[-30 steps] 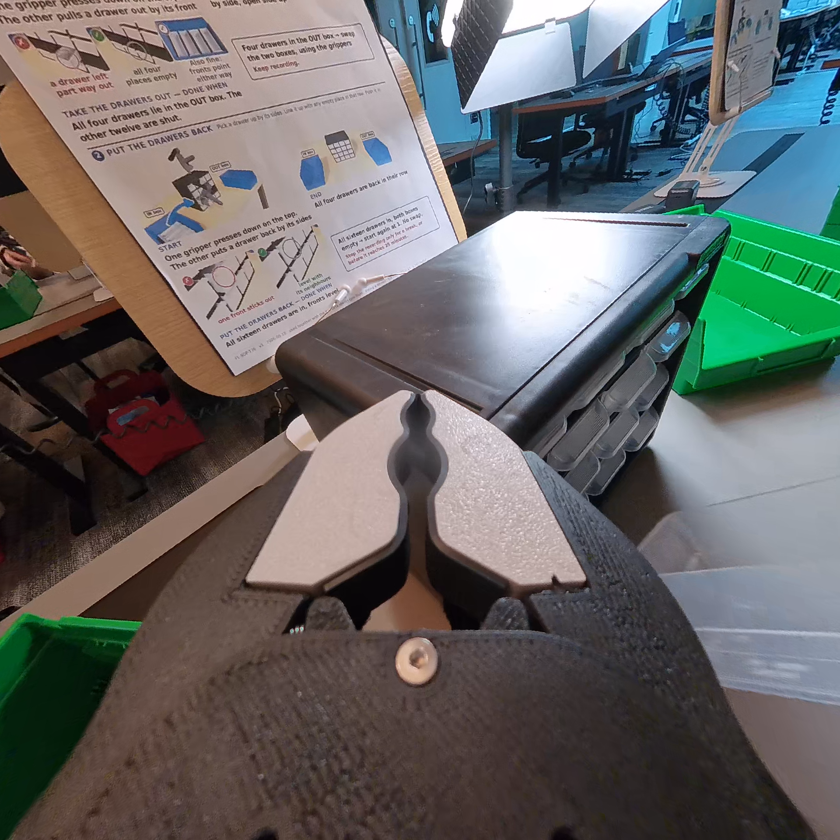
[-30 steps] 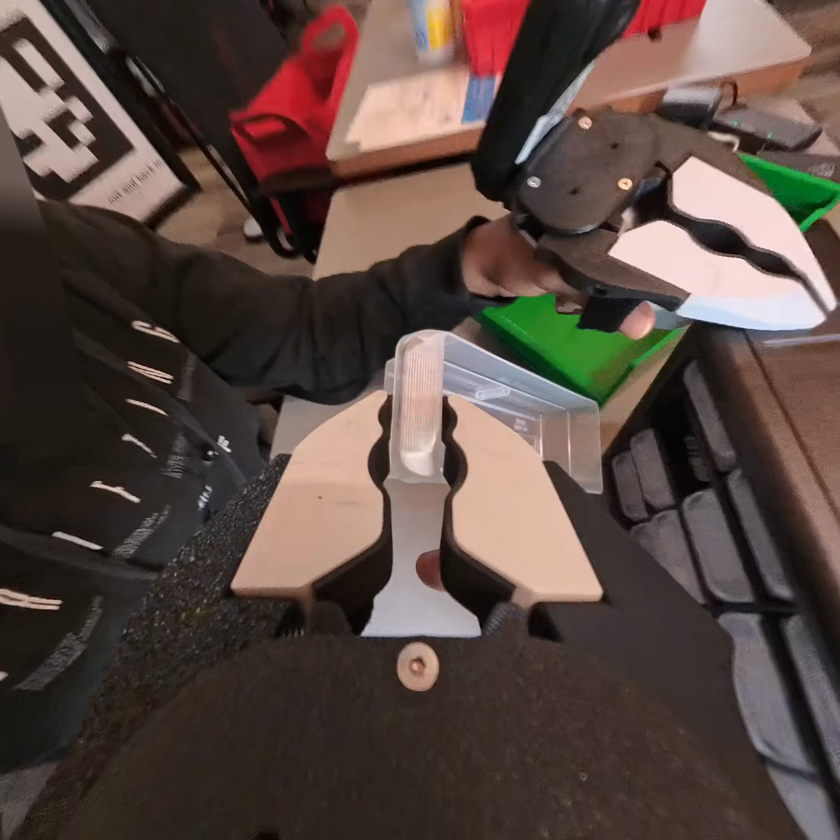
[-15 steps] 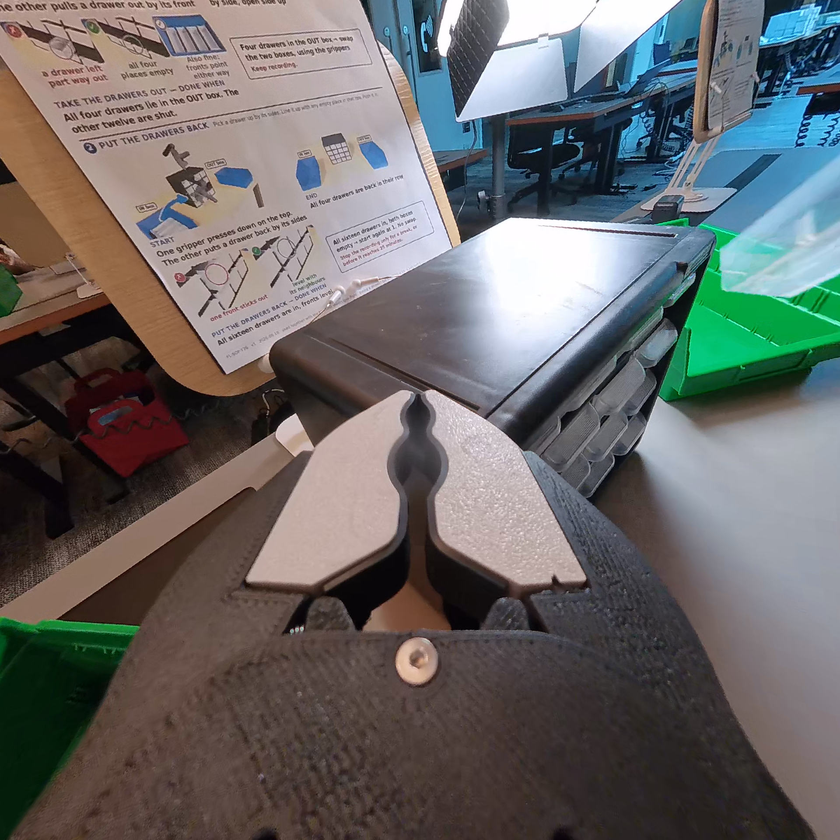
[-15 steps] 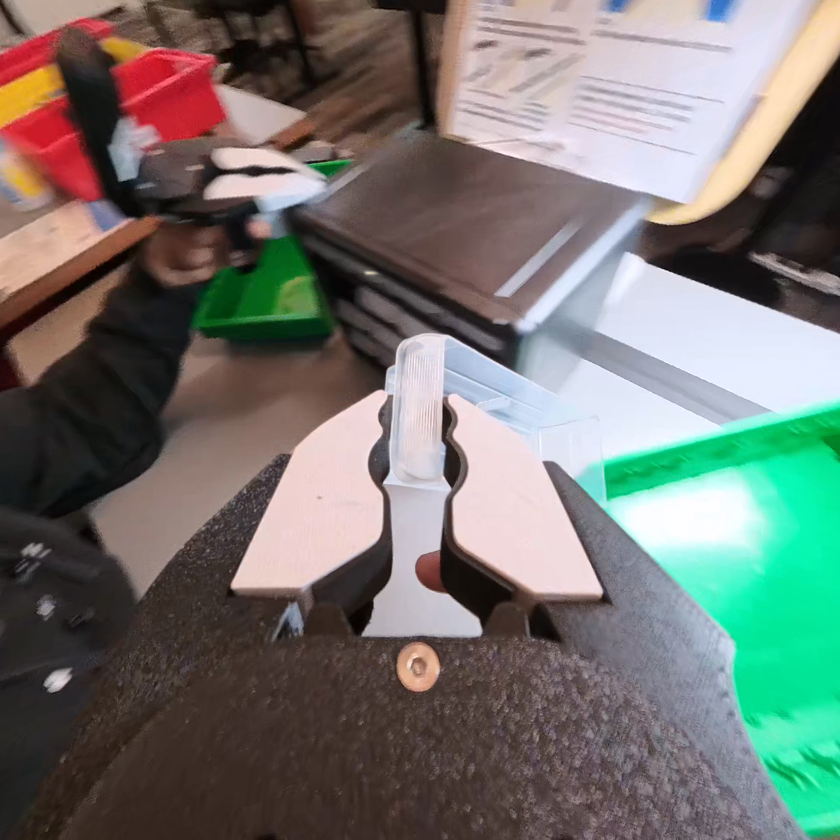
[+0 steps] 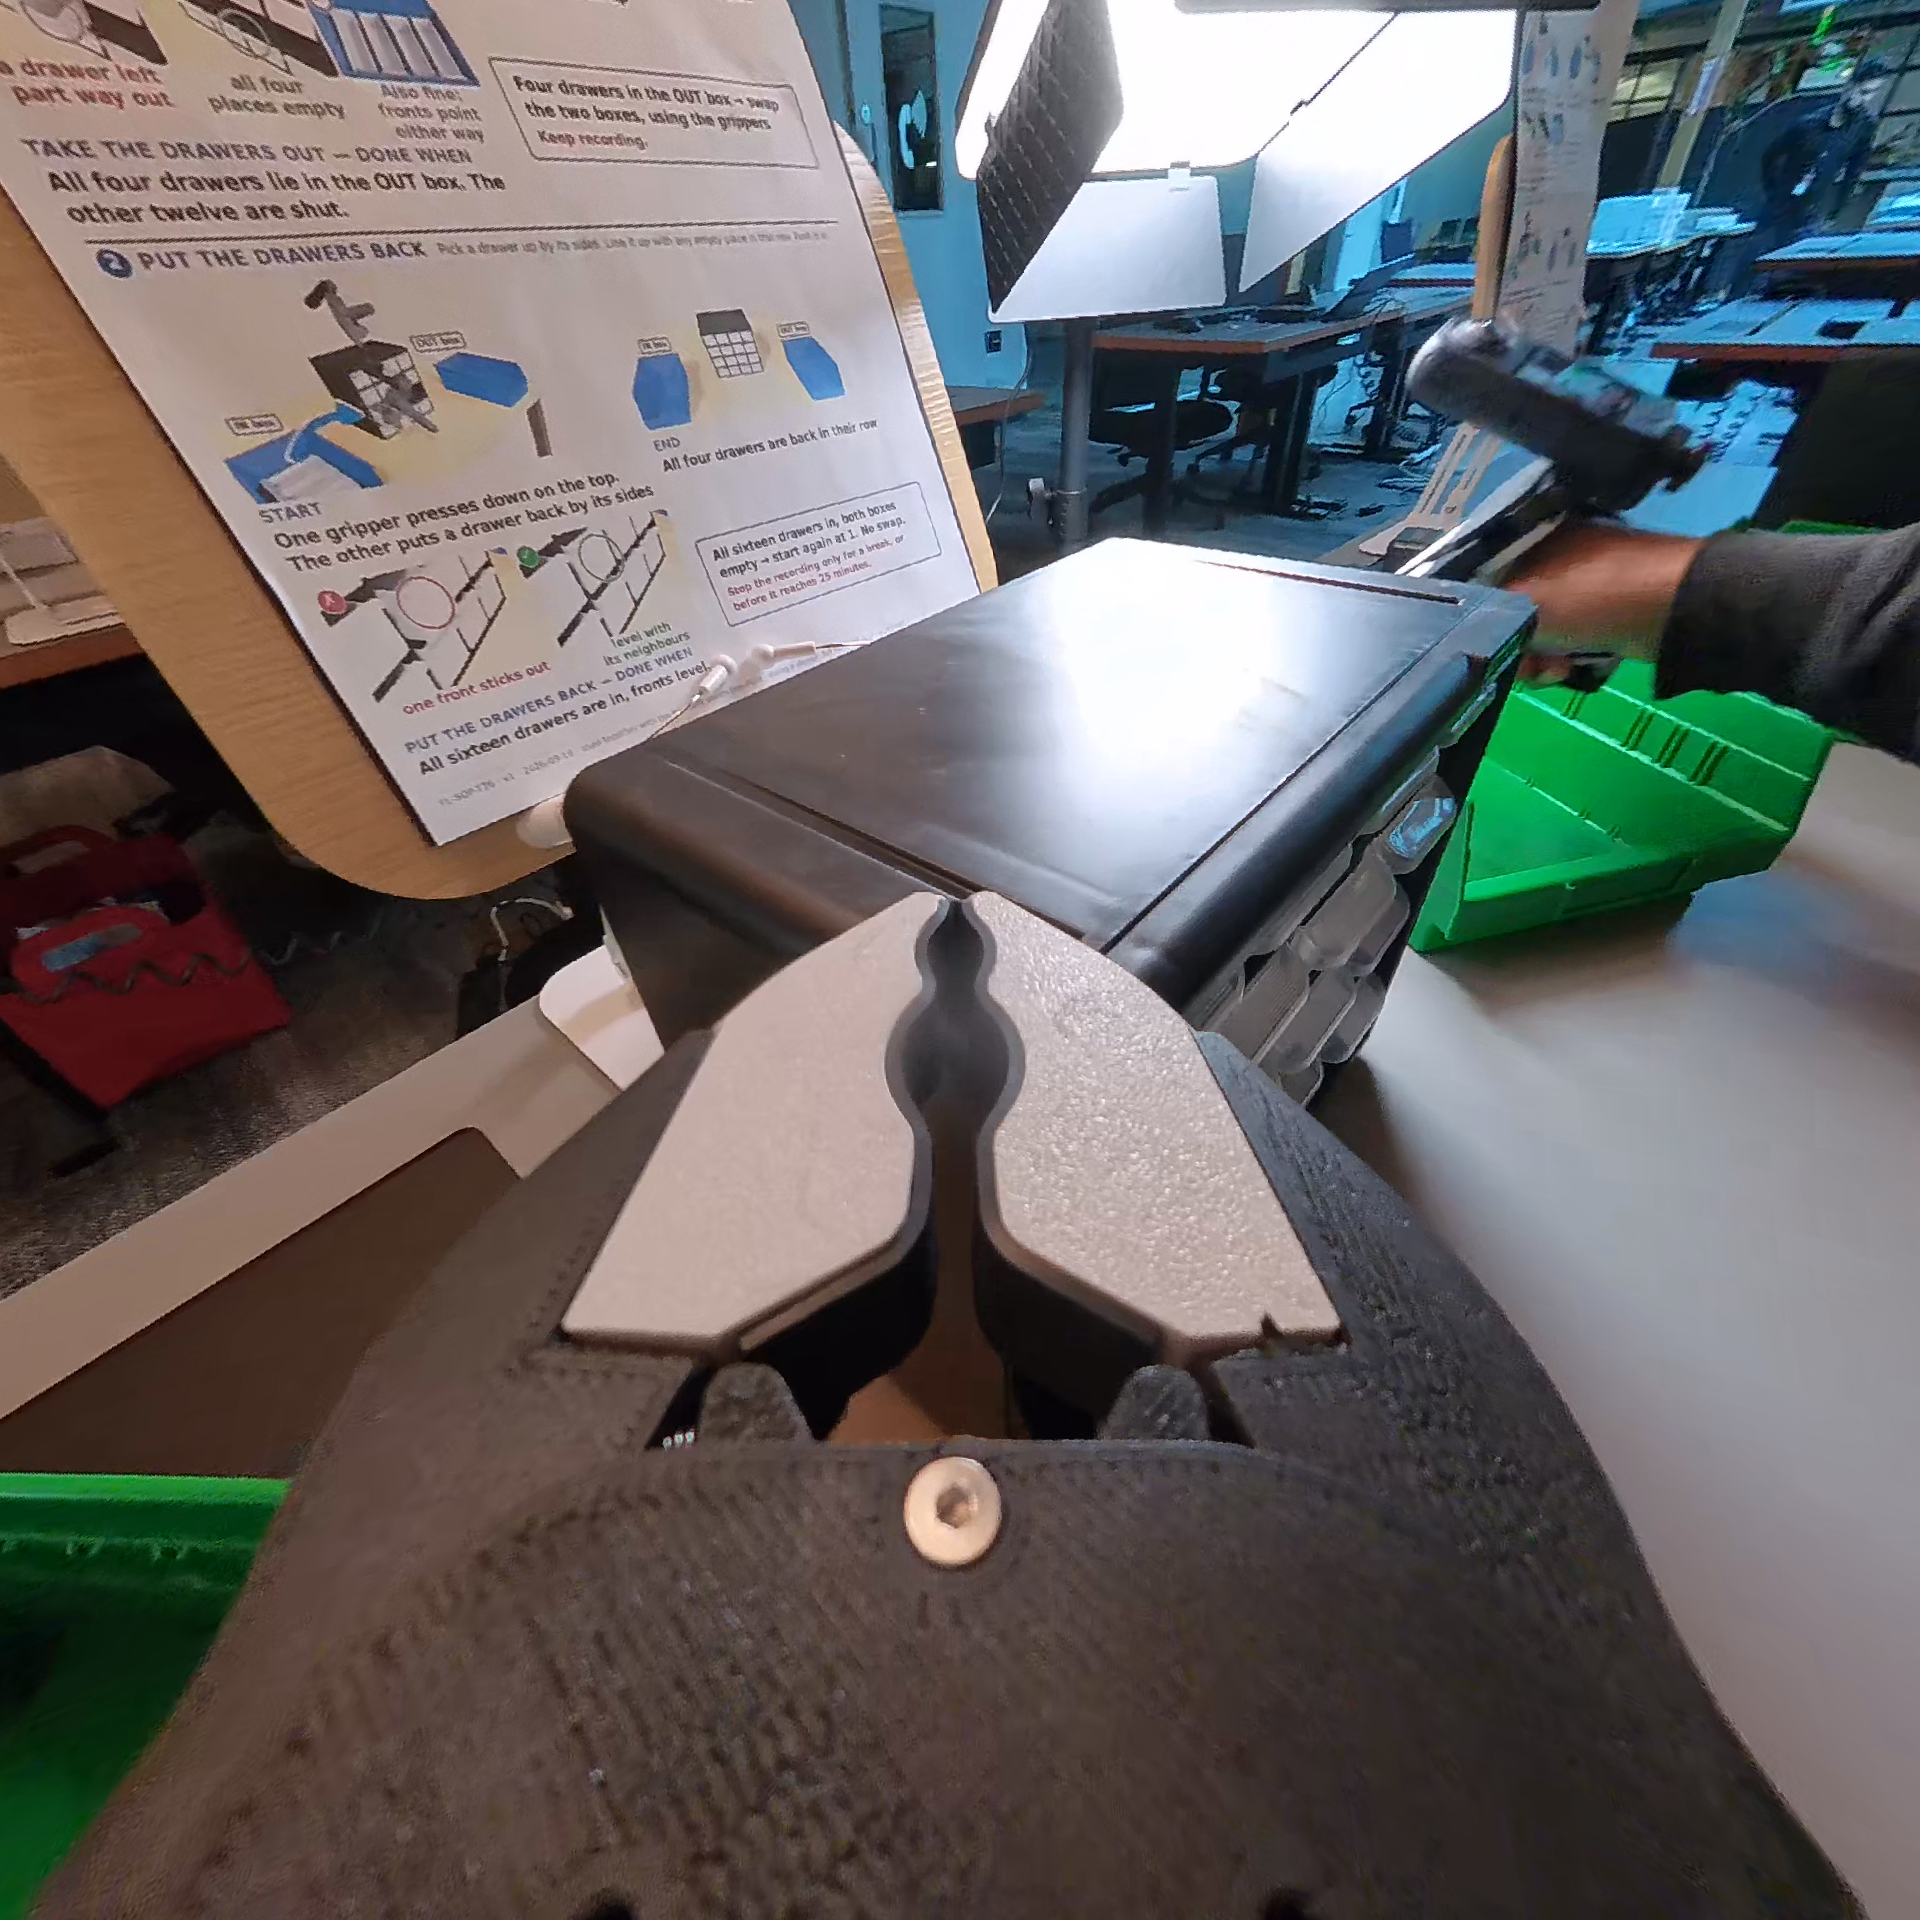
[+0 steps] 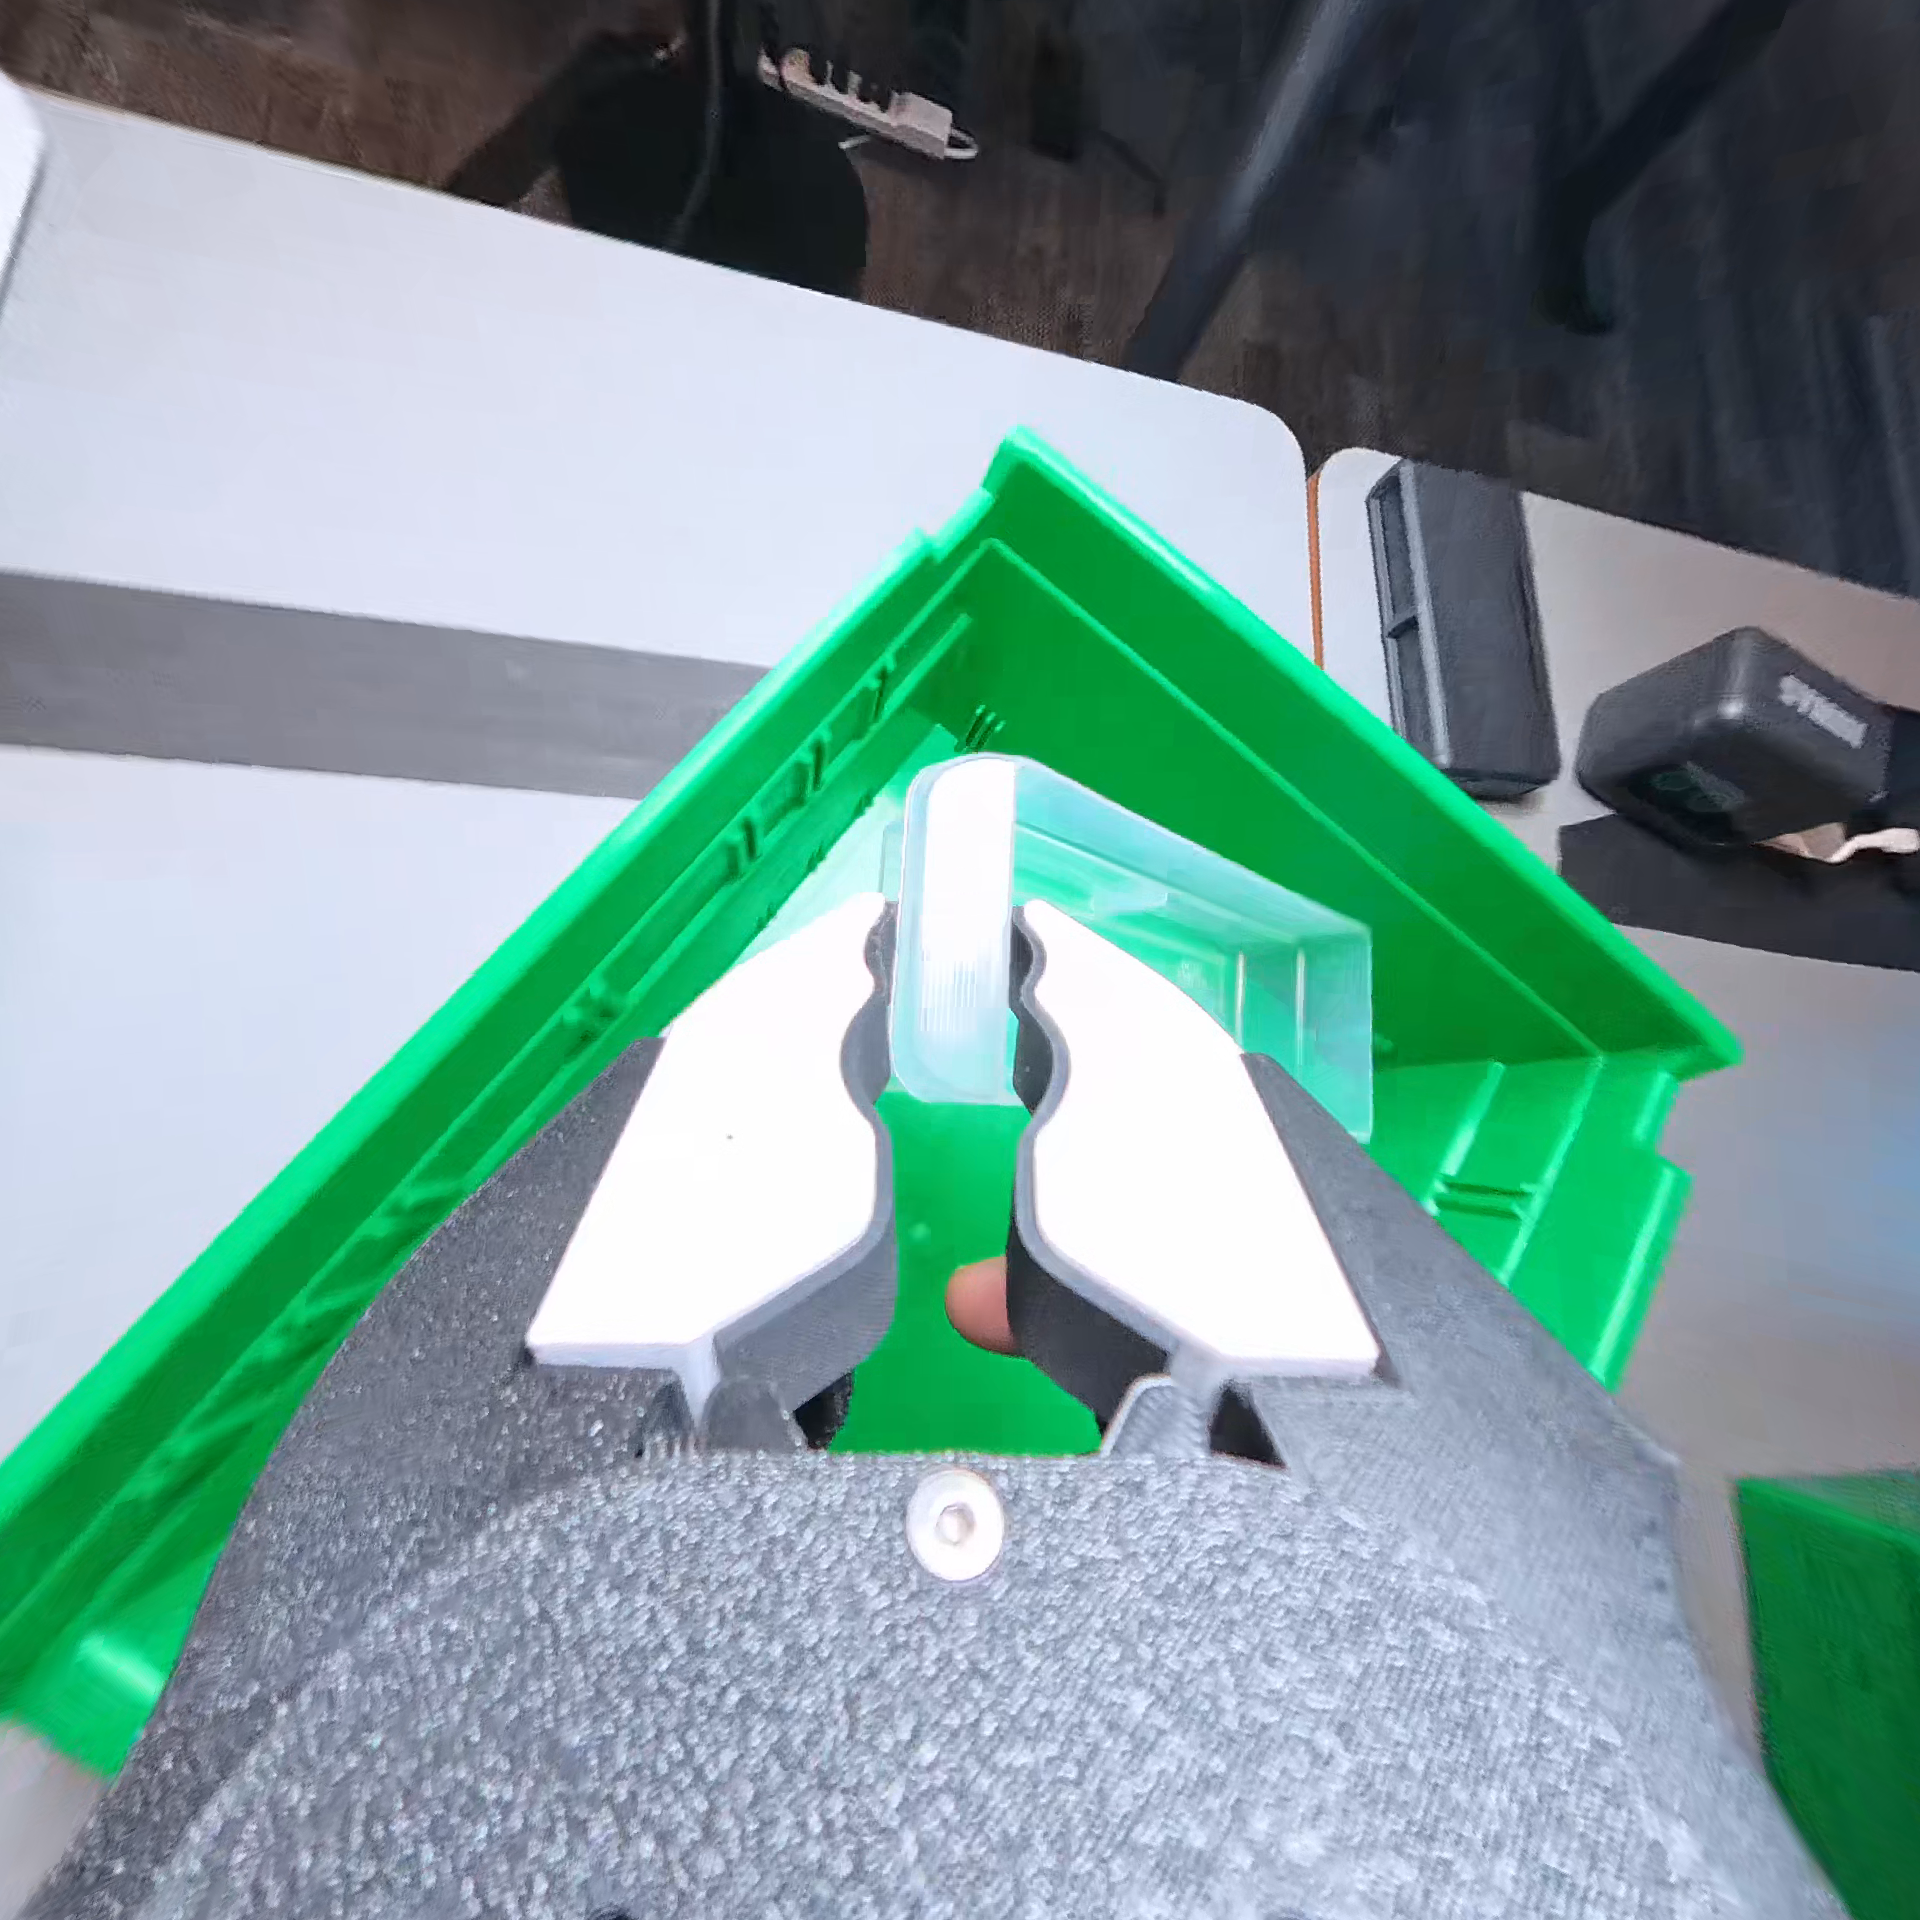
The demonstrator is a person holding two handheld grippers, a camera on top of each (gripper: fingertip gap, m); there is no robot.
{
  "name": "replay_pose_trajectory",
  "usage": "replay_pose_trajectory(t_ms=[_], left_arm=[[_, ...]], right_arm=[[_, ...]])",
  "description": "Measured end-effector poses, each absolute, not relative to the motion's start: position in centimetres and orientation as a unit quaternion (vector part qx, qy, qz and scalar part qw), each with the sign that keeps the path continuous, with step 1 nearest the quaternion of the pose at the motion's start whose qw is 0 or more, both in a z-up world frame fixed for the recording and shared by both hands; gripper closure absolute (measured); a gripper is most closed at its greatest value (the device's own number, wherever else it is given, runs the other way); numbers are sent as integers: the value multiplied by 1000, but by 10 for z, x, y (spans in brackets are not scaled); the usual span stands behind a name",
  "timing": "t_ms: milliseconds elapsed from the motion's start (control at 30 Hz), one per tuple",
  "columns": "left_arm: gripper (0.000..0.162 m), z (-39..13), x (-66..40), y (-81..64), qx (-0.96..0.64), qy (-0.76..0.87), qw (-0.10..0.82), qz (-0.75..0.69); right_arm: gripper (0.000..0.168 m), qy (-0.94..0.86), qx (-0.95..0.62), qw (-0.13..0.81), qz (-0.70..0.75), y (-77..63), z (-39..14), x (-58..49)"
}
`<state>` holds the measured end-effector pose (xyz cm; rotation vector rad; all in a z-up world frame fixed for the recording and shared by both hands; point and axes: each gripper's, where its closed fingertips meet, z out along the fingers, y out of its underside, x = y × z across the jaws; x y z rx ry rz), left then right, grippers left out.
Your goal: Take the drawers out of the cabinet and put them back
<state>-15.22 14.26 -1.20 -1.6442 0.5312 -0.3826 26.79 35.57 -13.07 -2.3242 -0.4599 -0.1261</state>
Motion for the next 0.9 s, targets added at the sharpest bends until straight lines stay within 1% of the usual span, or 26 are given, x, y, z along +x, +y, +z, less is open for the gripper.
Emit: replay_pose_trajectory(t_ms=[200, 300, 467, 600, 767, 900], left_arm=[[162, -12, -152, 143, -713, 240, 634, -178], [162, -12, -152, 143, -711, 241, 636, -179], [162, -12, -152, 143, -710, 242, 638, -174], [162, -12, -152, 143, -709, 243, 639, -172], [162, -12, -152, 143, -709, 249, 640, -159], [162, -12, -152, 143, -710, 257, 641, -135]], right_arm=[[146, -142, -915, 377, -1, 389, -153, 263], [146, -159, -925, 344, -19, 393, -162, 258], [144, -130, -945, 299, 5, 395, -173, 258], [131, -92, -960, 265, 14, 394, -183, 265], [126, -53, -954, 295, 24, 402, -176, 270], [124, -47, -925, 375, 35, 408, -149, 272]])
